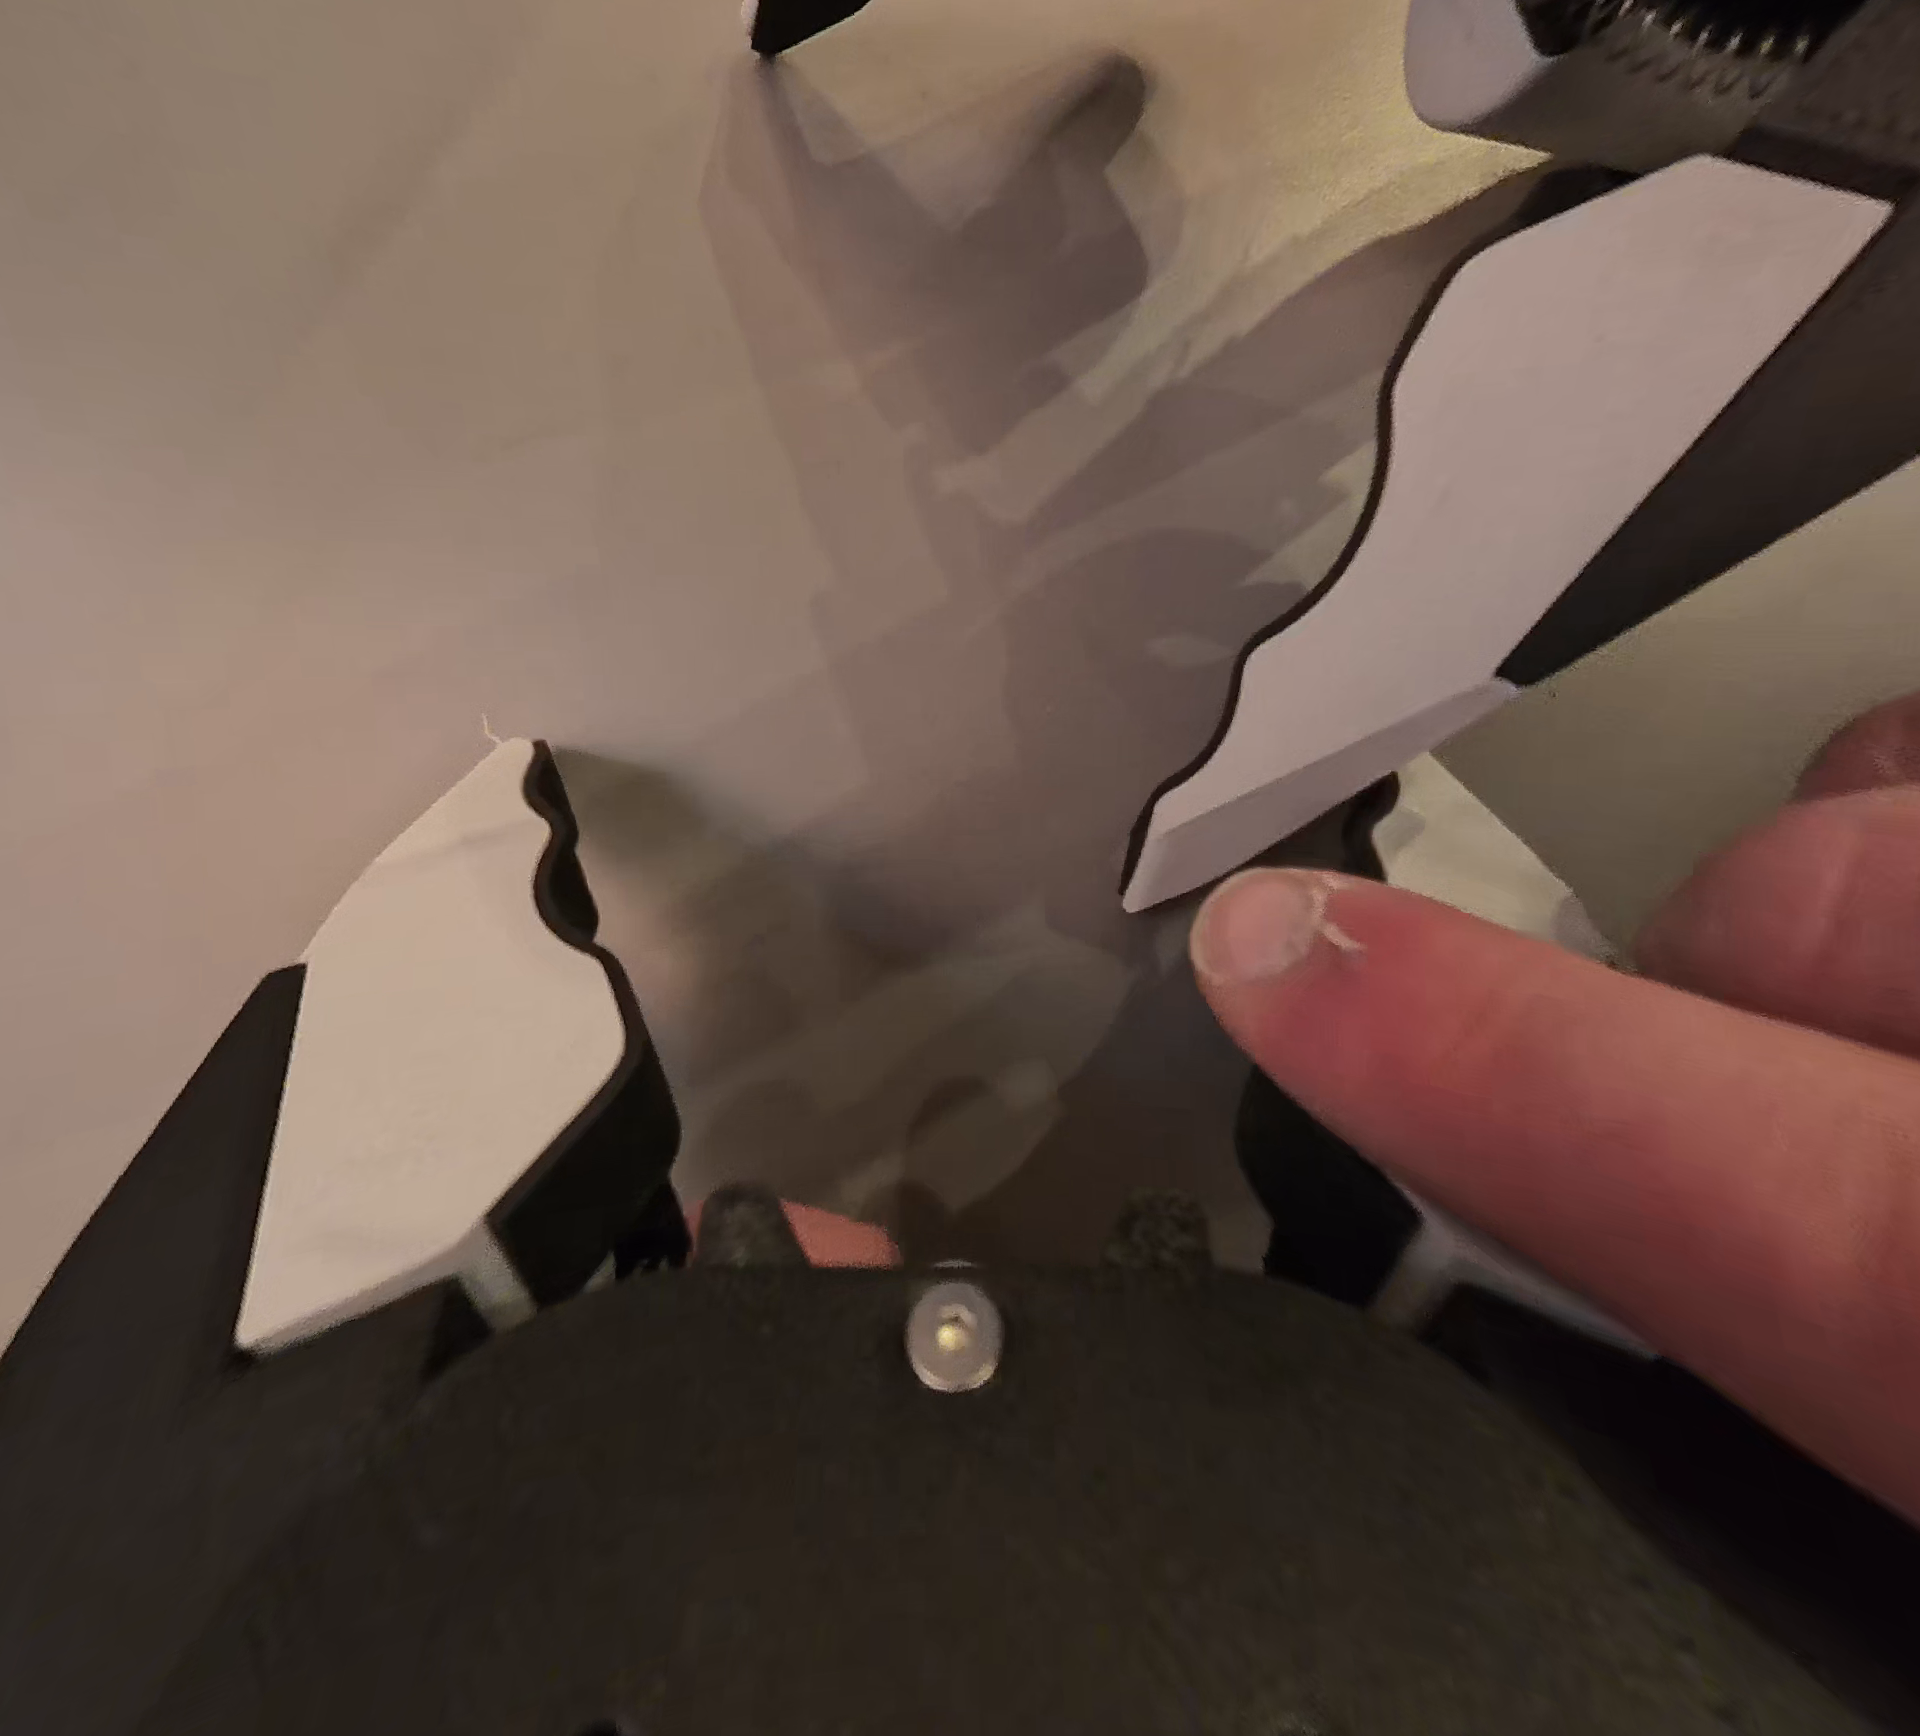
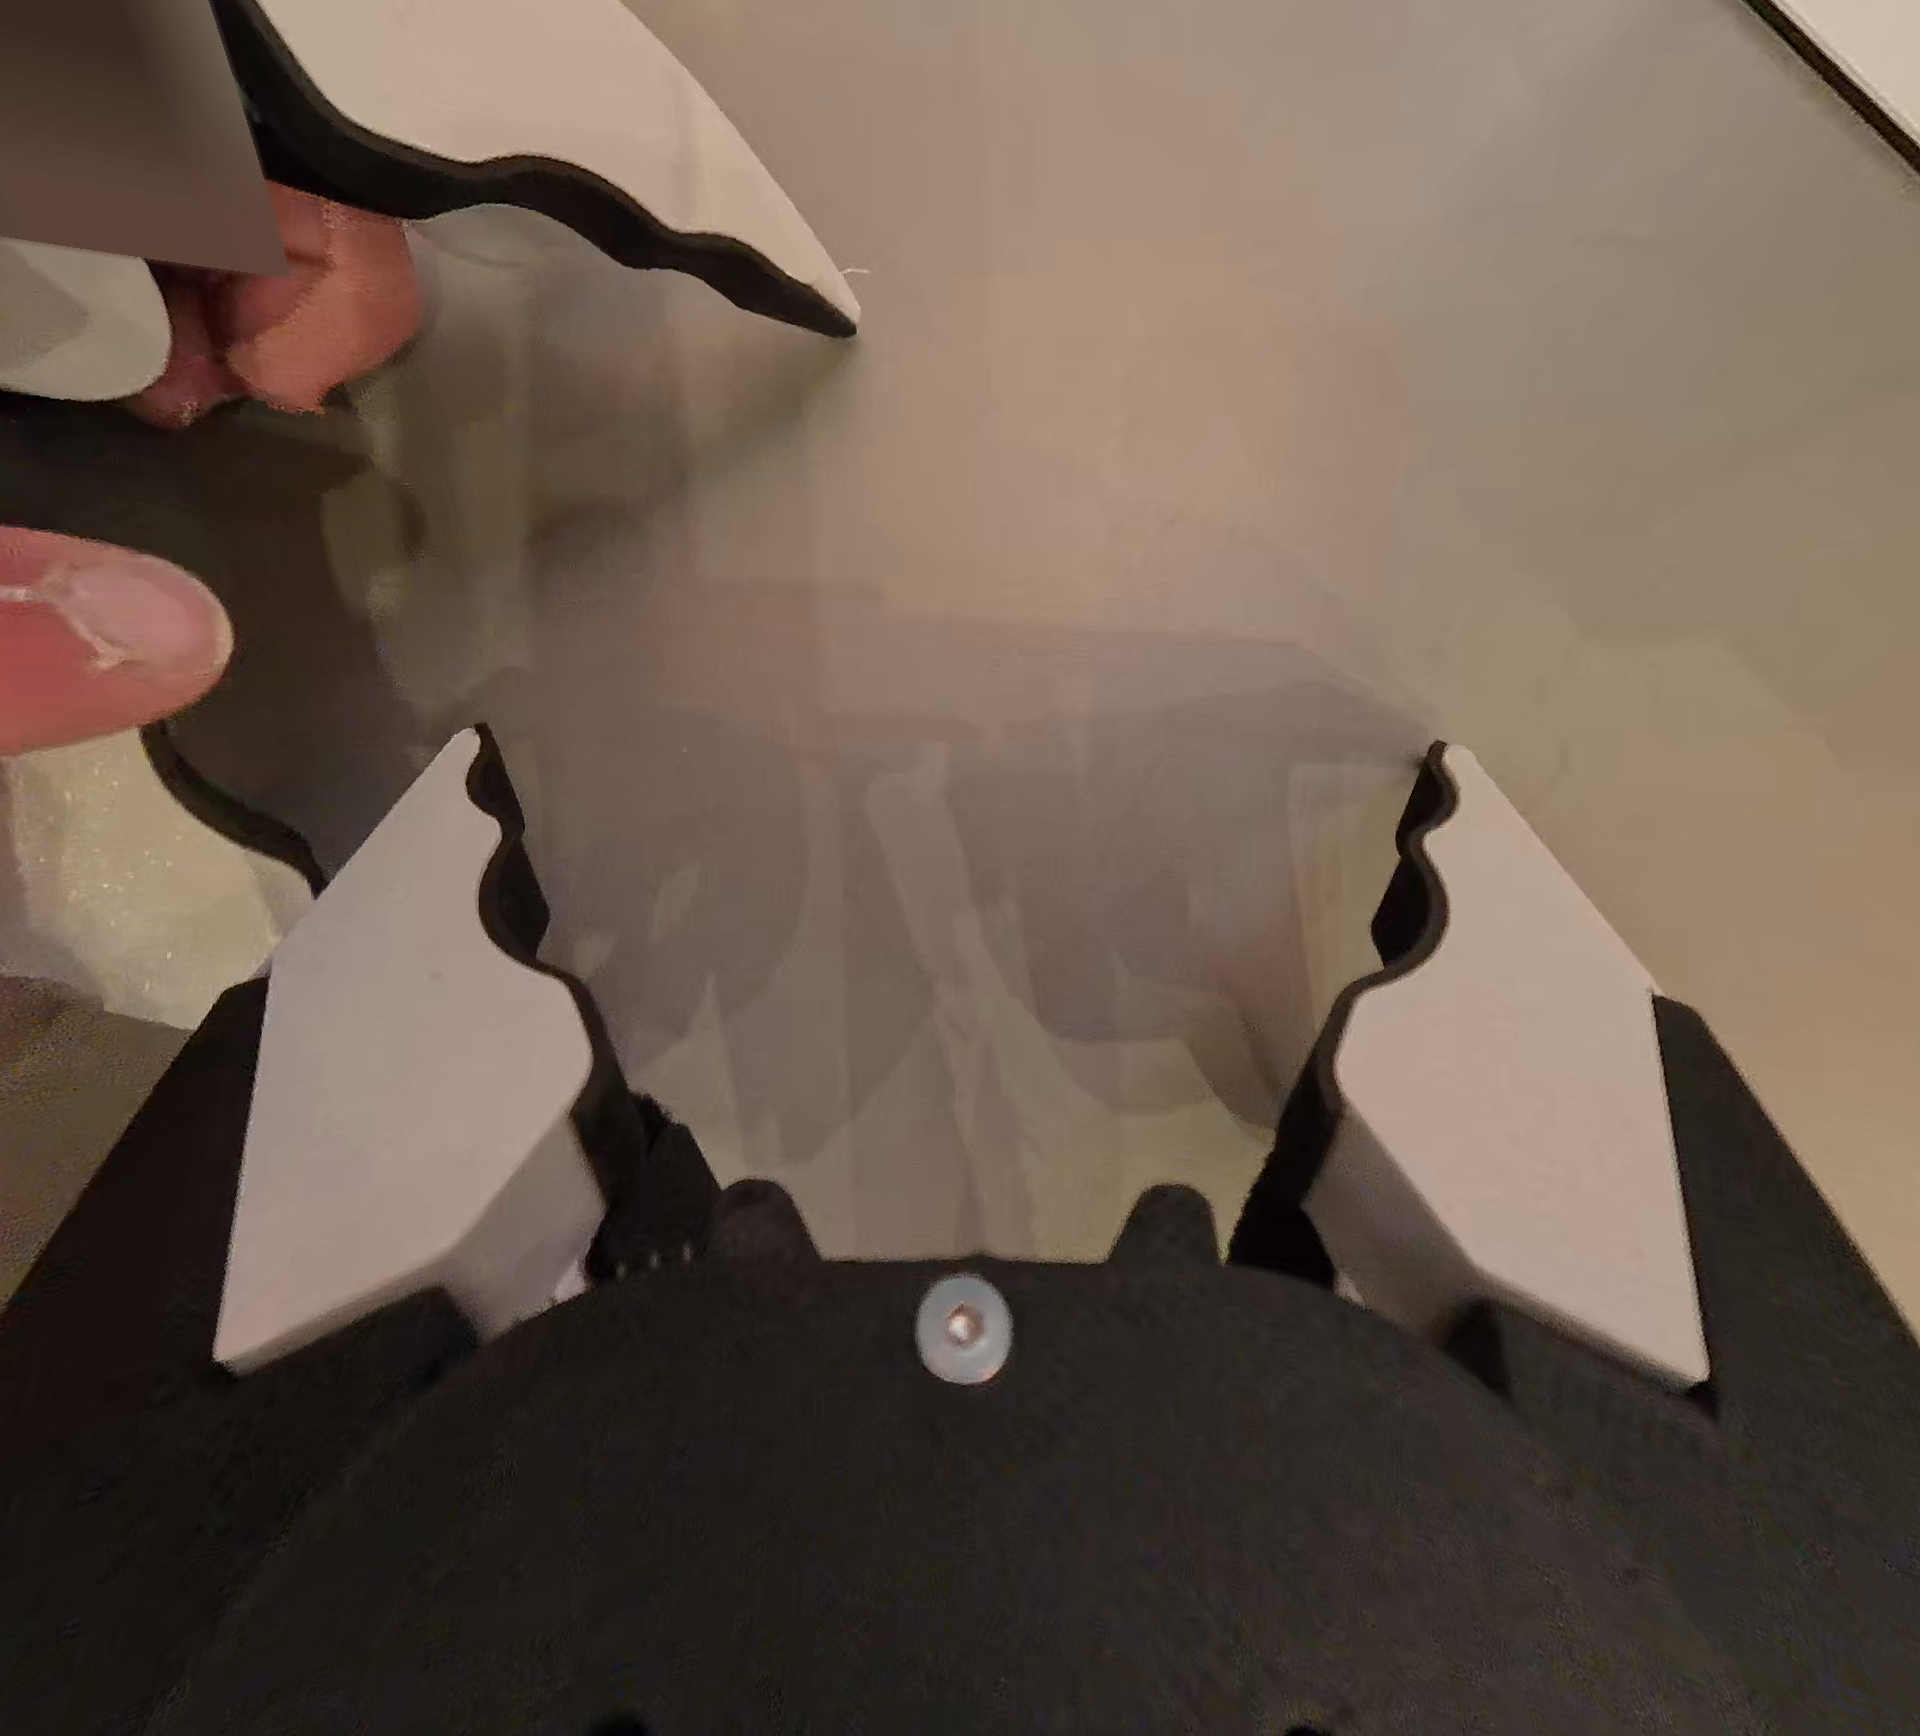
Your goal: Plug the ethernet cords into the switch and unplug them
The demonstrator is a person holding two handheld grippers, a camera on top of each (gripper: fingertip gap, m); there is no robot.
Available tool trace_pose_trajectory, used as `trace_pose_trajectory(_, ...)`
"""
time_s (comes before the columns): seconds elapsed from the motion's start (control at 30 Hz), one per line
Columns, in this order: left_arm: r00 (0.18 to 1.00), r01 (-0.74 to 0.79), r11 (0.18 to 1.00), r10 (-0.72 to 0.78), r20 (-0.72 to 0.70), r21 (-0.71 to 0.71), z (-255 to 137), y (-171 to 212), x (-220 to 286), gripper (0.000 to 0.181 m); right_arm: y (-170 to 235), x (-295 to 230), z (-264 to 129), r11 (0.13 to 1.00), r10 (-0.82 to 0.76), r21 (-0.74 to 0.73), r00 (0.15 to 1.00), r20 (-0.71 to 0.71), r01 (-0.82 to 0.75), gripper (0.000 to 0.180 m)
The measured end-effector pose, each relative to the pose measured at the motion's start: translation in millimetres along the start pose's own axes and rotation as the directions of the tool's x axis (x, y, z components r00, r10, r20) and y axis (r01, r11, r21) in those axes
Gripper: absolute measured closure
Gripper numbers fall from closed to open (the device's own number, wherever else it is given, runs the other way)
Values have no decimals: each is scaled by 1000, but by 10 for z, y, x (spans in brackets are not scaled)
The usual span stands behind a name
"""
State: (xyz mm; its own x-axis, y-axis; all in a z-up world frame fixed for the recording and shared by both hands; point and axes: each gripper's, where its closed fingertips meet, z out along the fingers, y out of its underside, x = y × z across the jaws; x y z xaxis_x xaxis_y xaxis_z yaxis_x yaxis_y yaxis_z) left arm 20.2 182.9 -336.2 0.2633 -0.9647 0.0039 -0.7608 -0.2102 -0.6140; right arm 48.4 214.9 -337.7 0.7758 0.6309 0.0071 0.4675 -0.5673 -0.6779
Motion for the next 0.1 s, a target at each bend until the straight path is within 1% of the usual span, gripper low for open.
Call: trace_pose_trajectory(0.1, 1000, 8, 1000, -8, 6, -24, -19, 18, 9, 49, 1, -1, -1, 1000, 0, 0, 1000, 0, 0, 20)
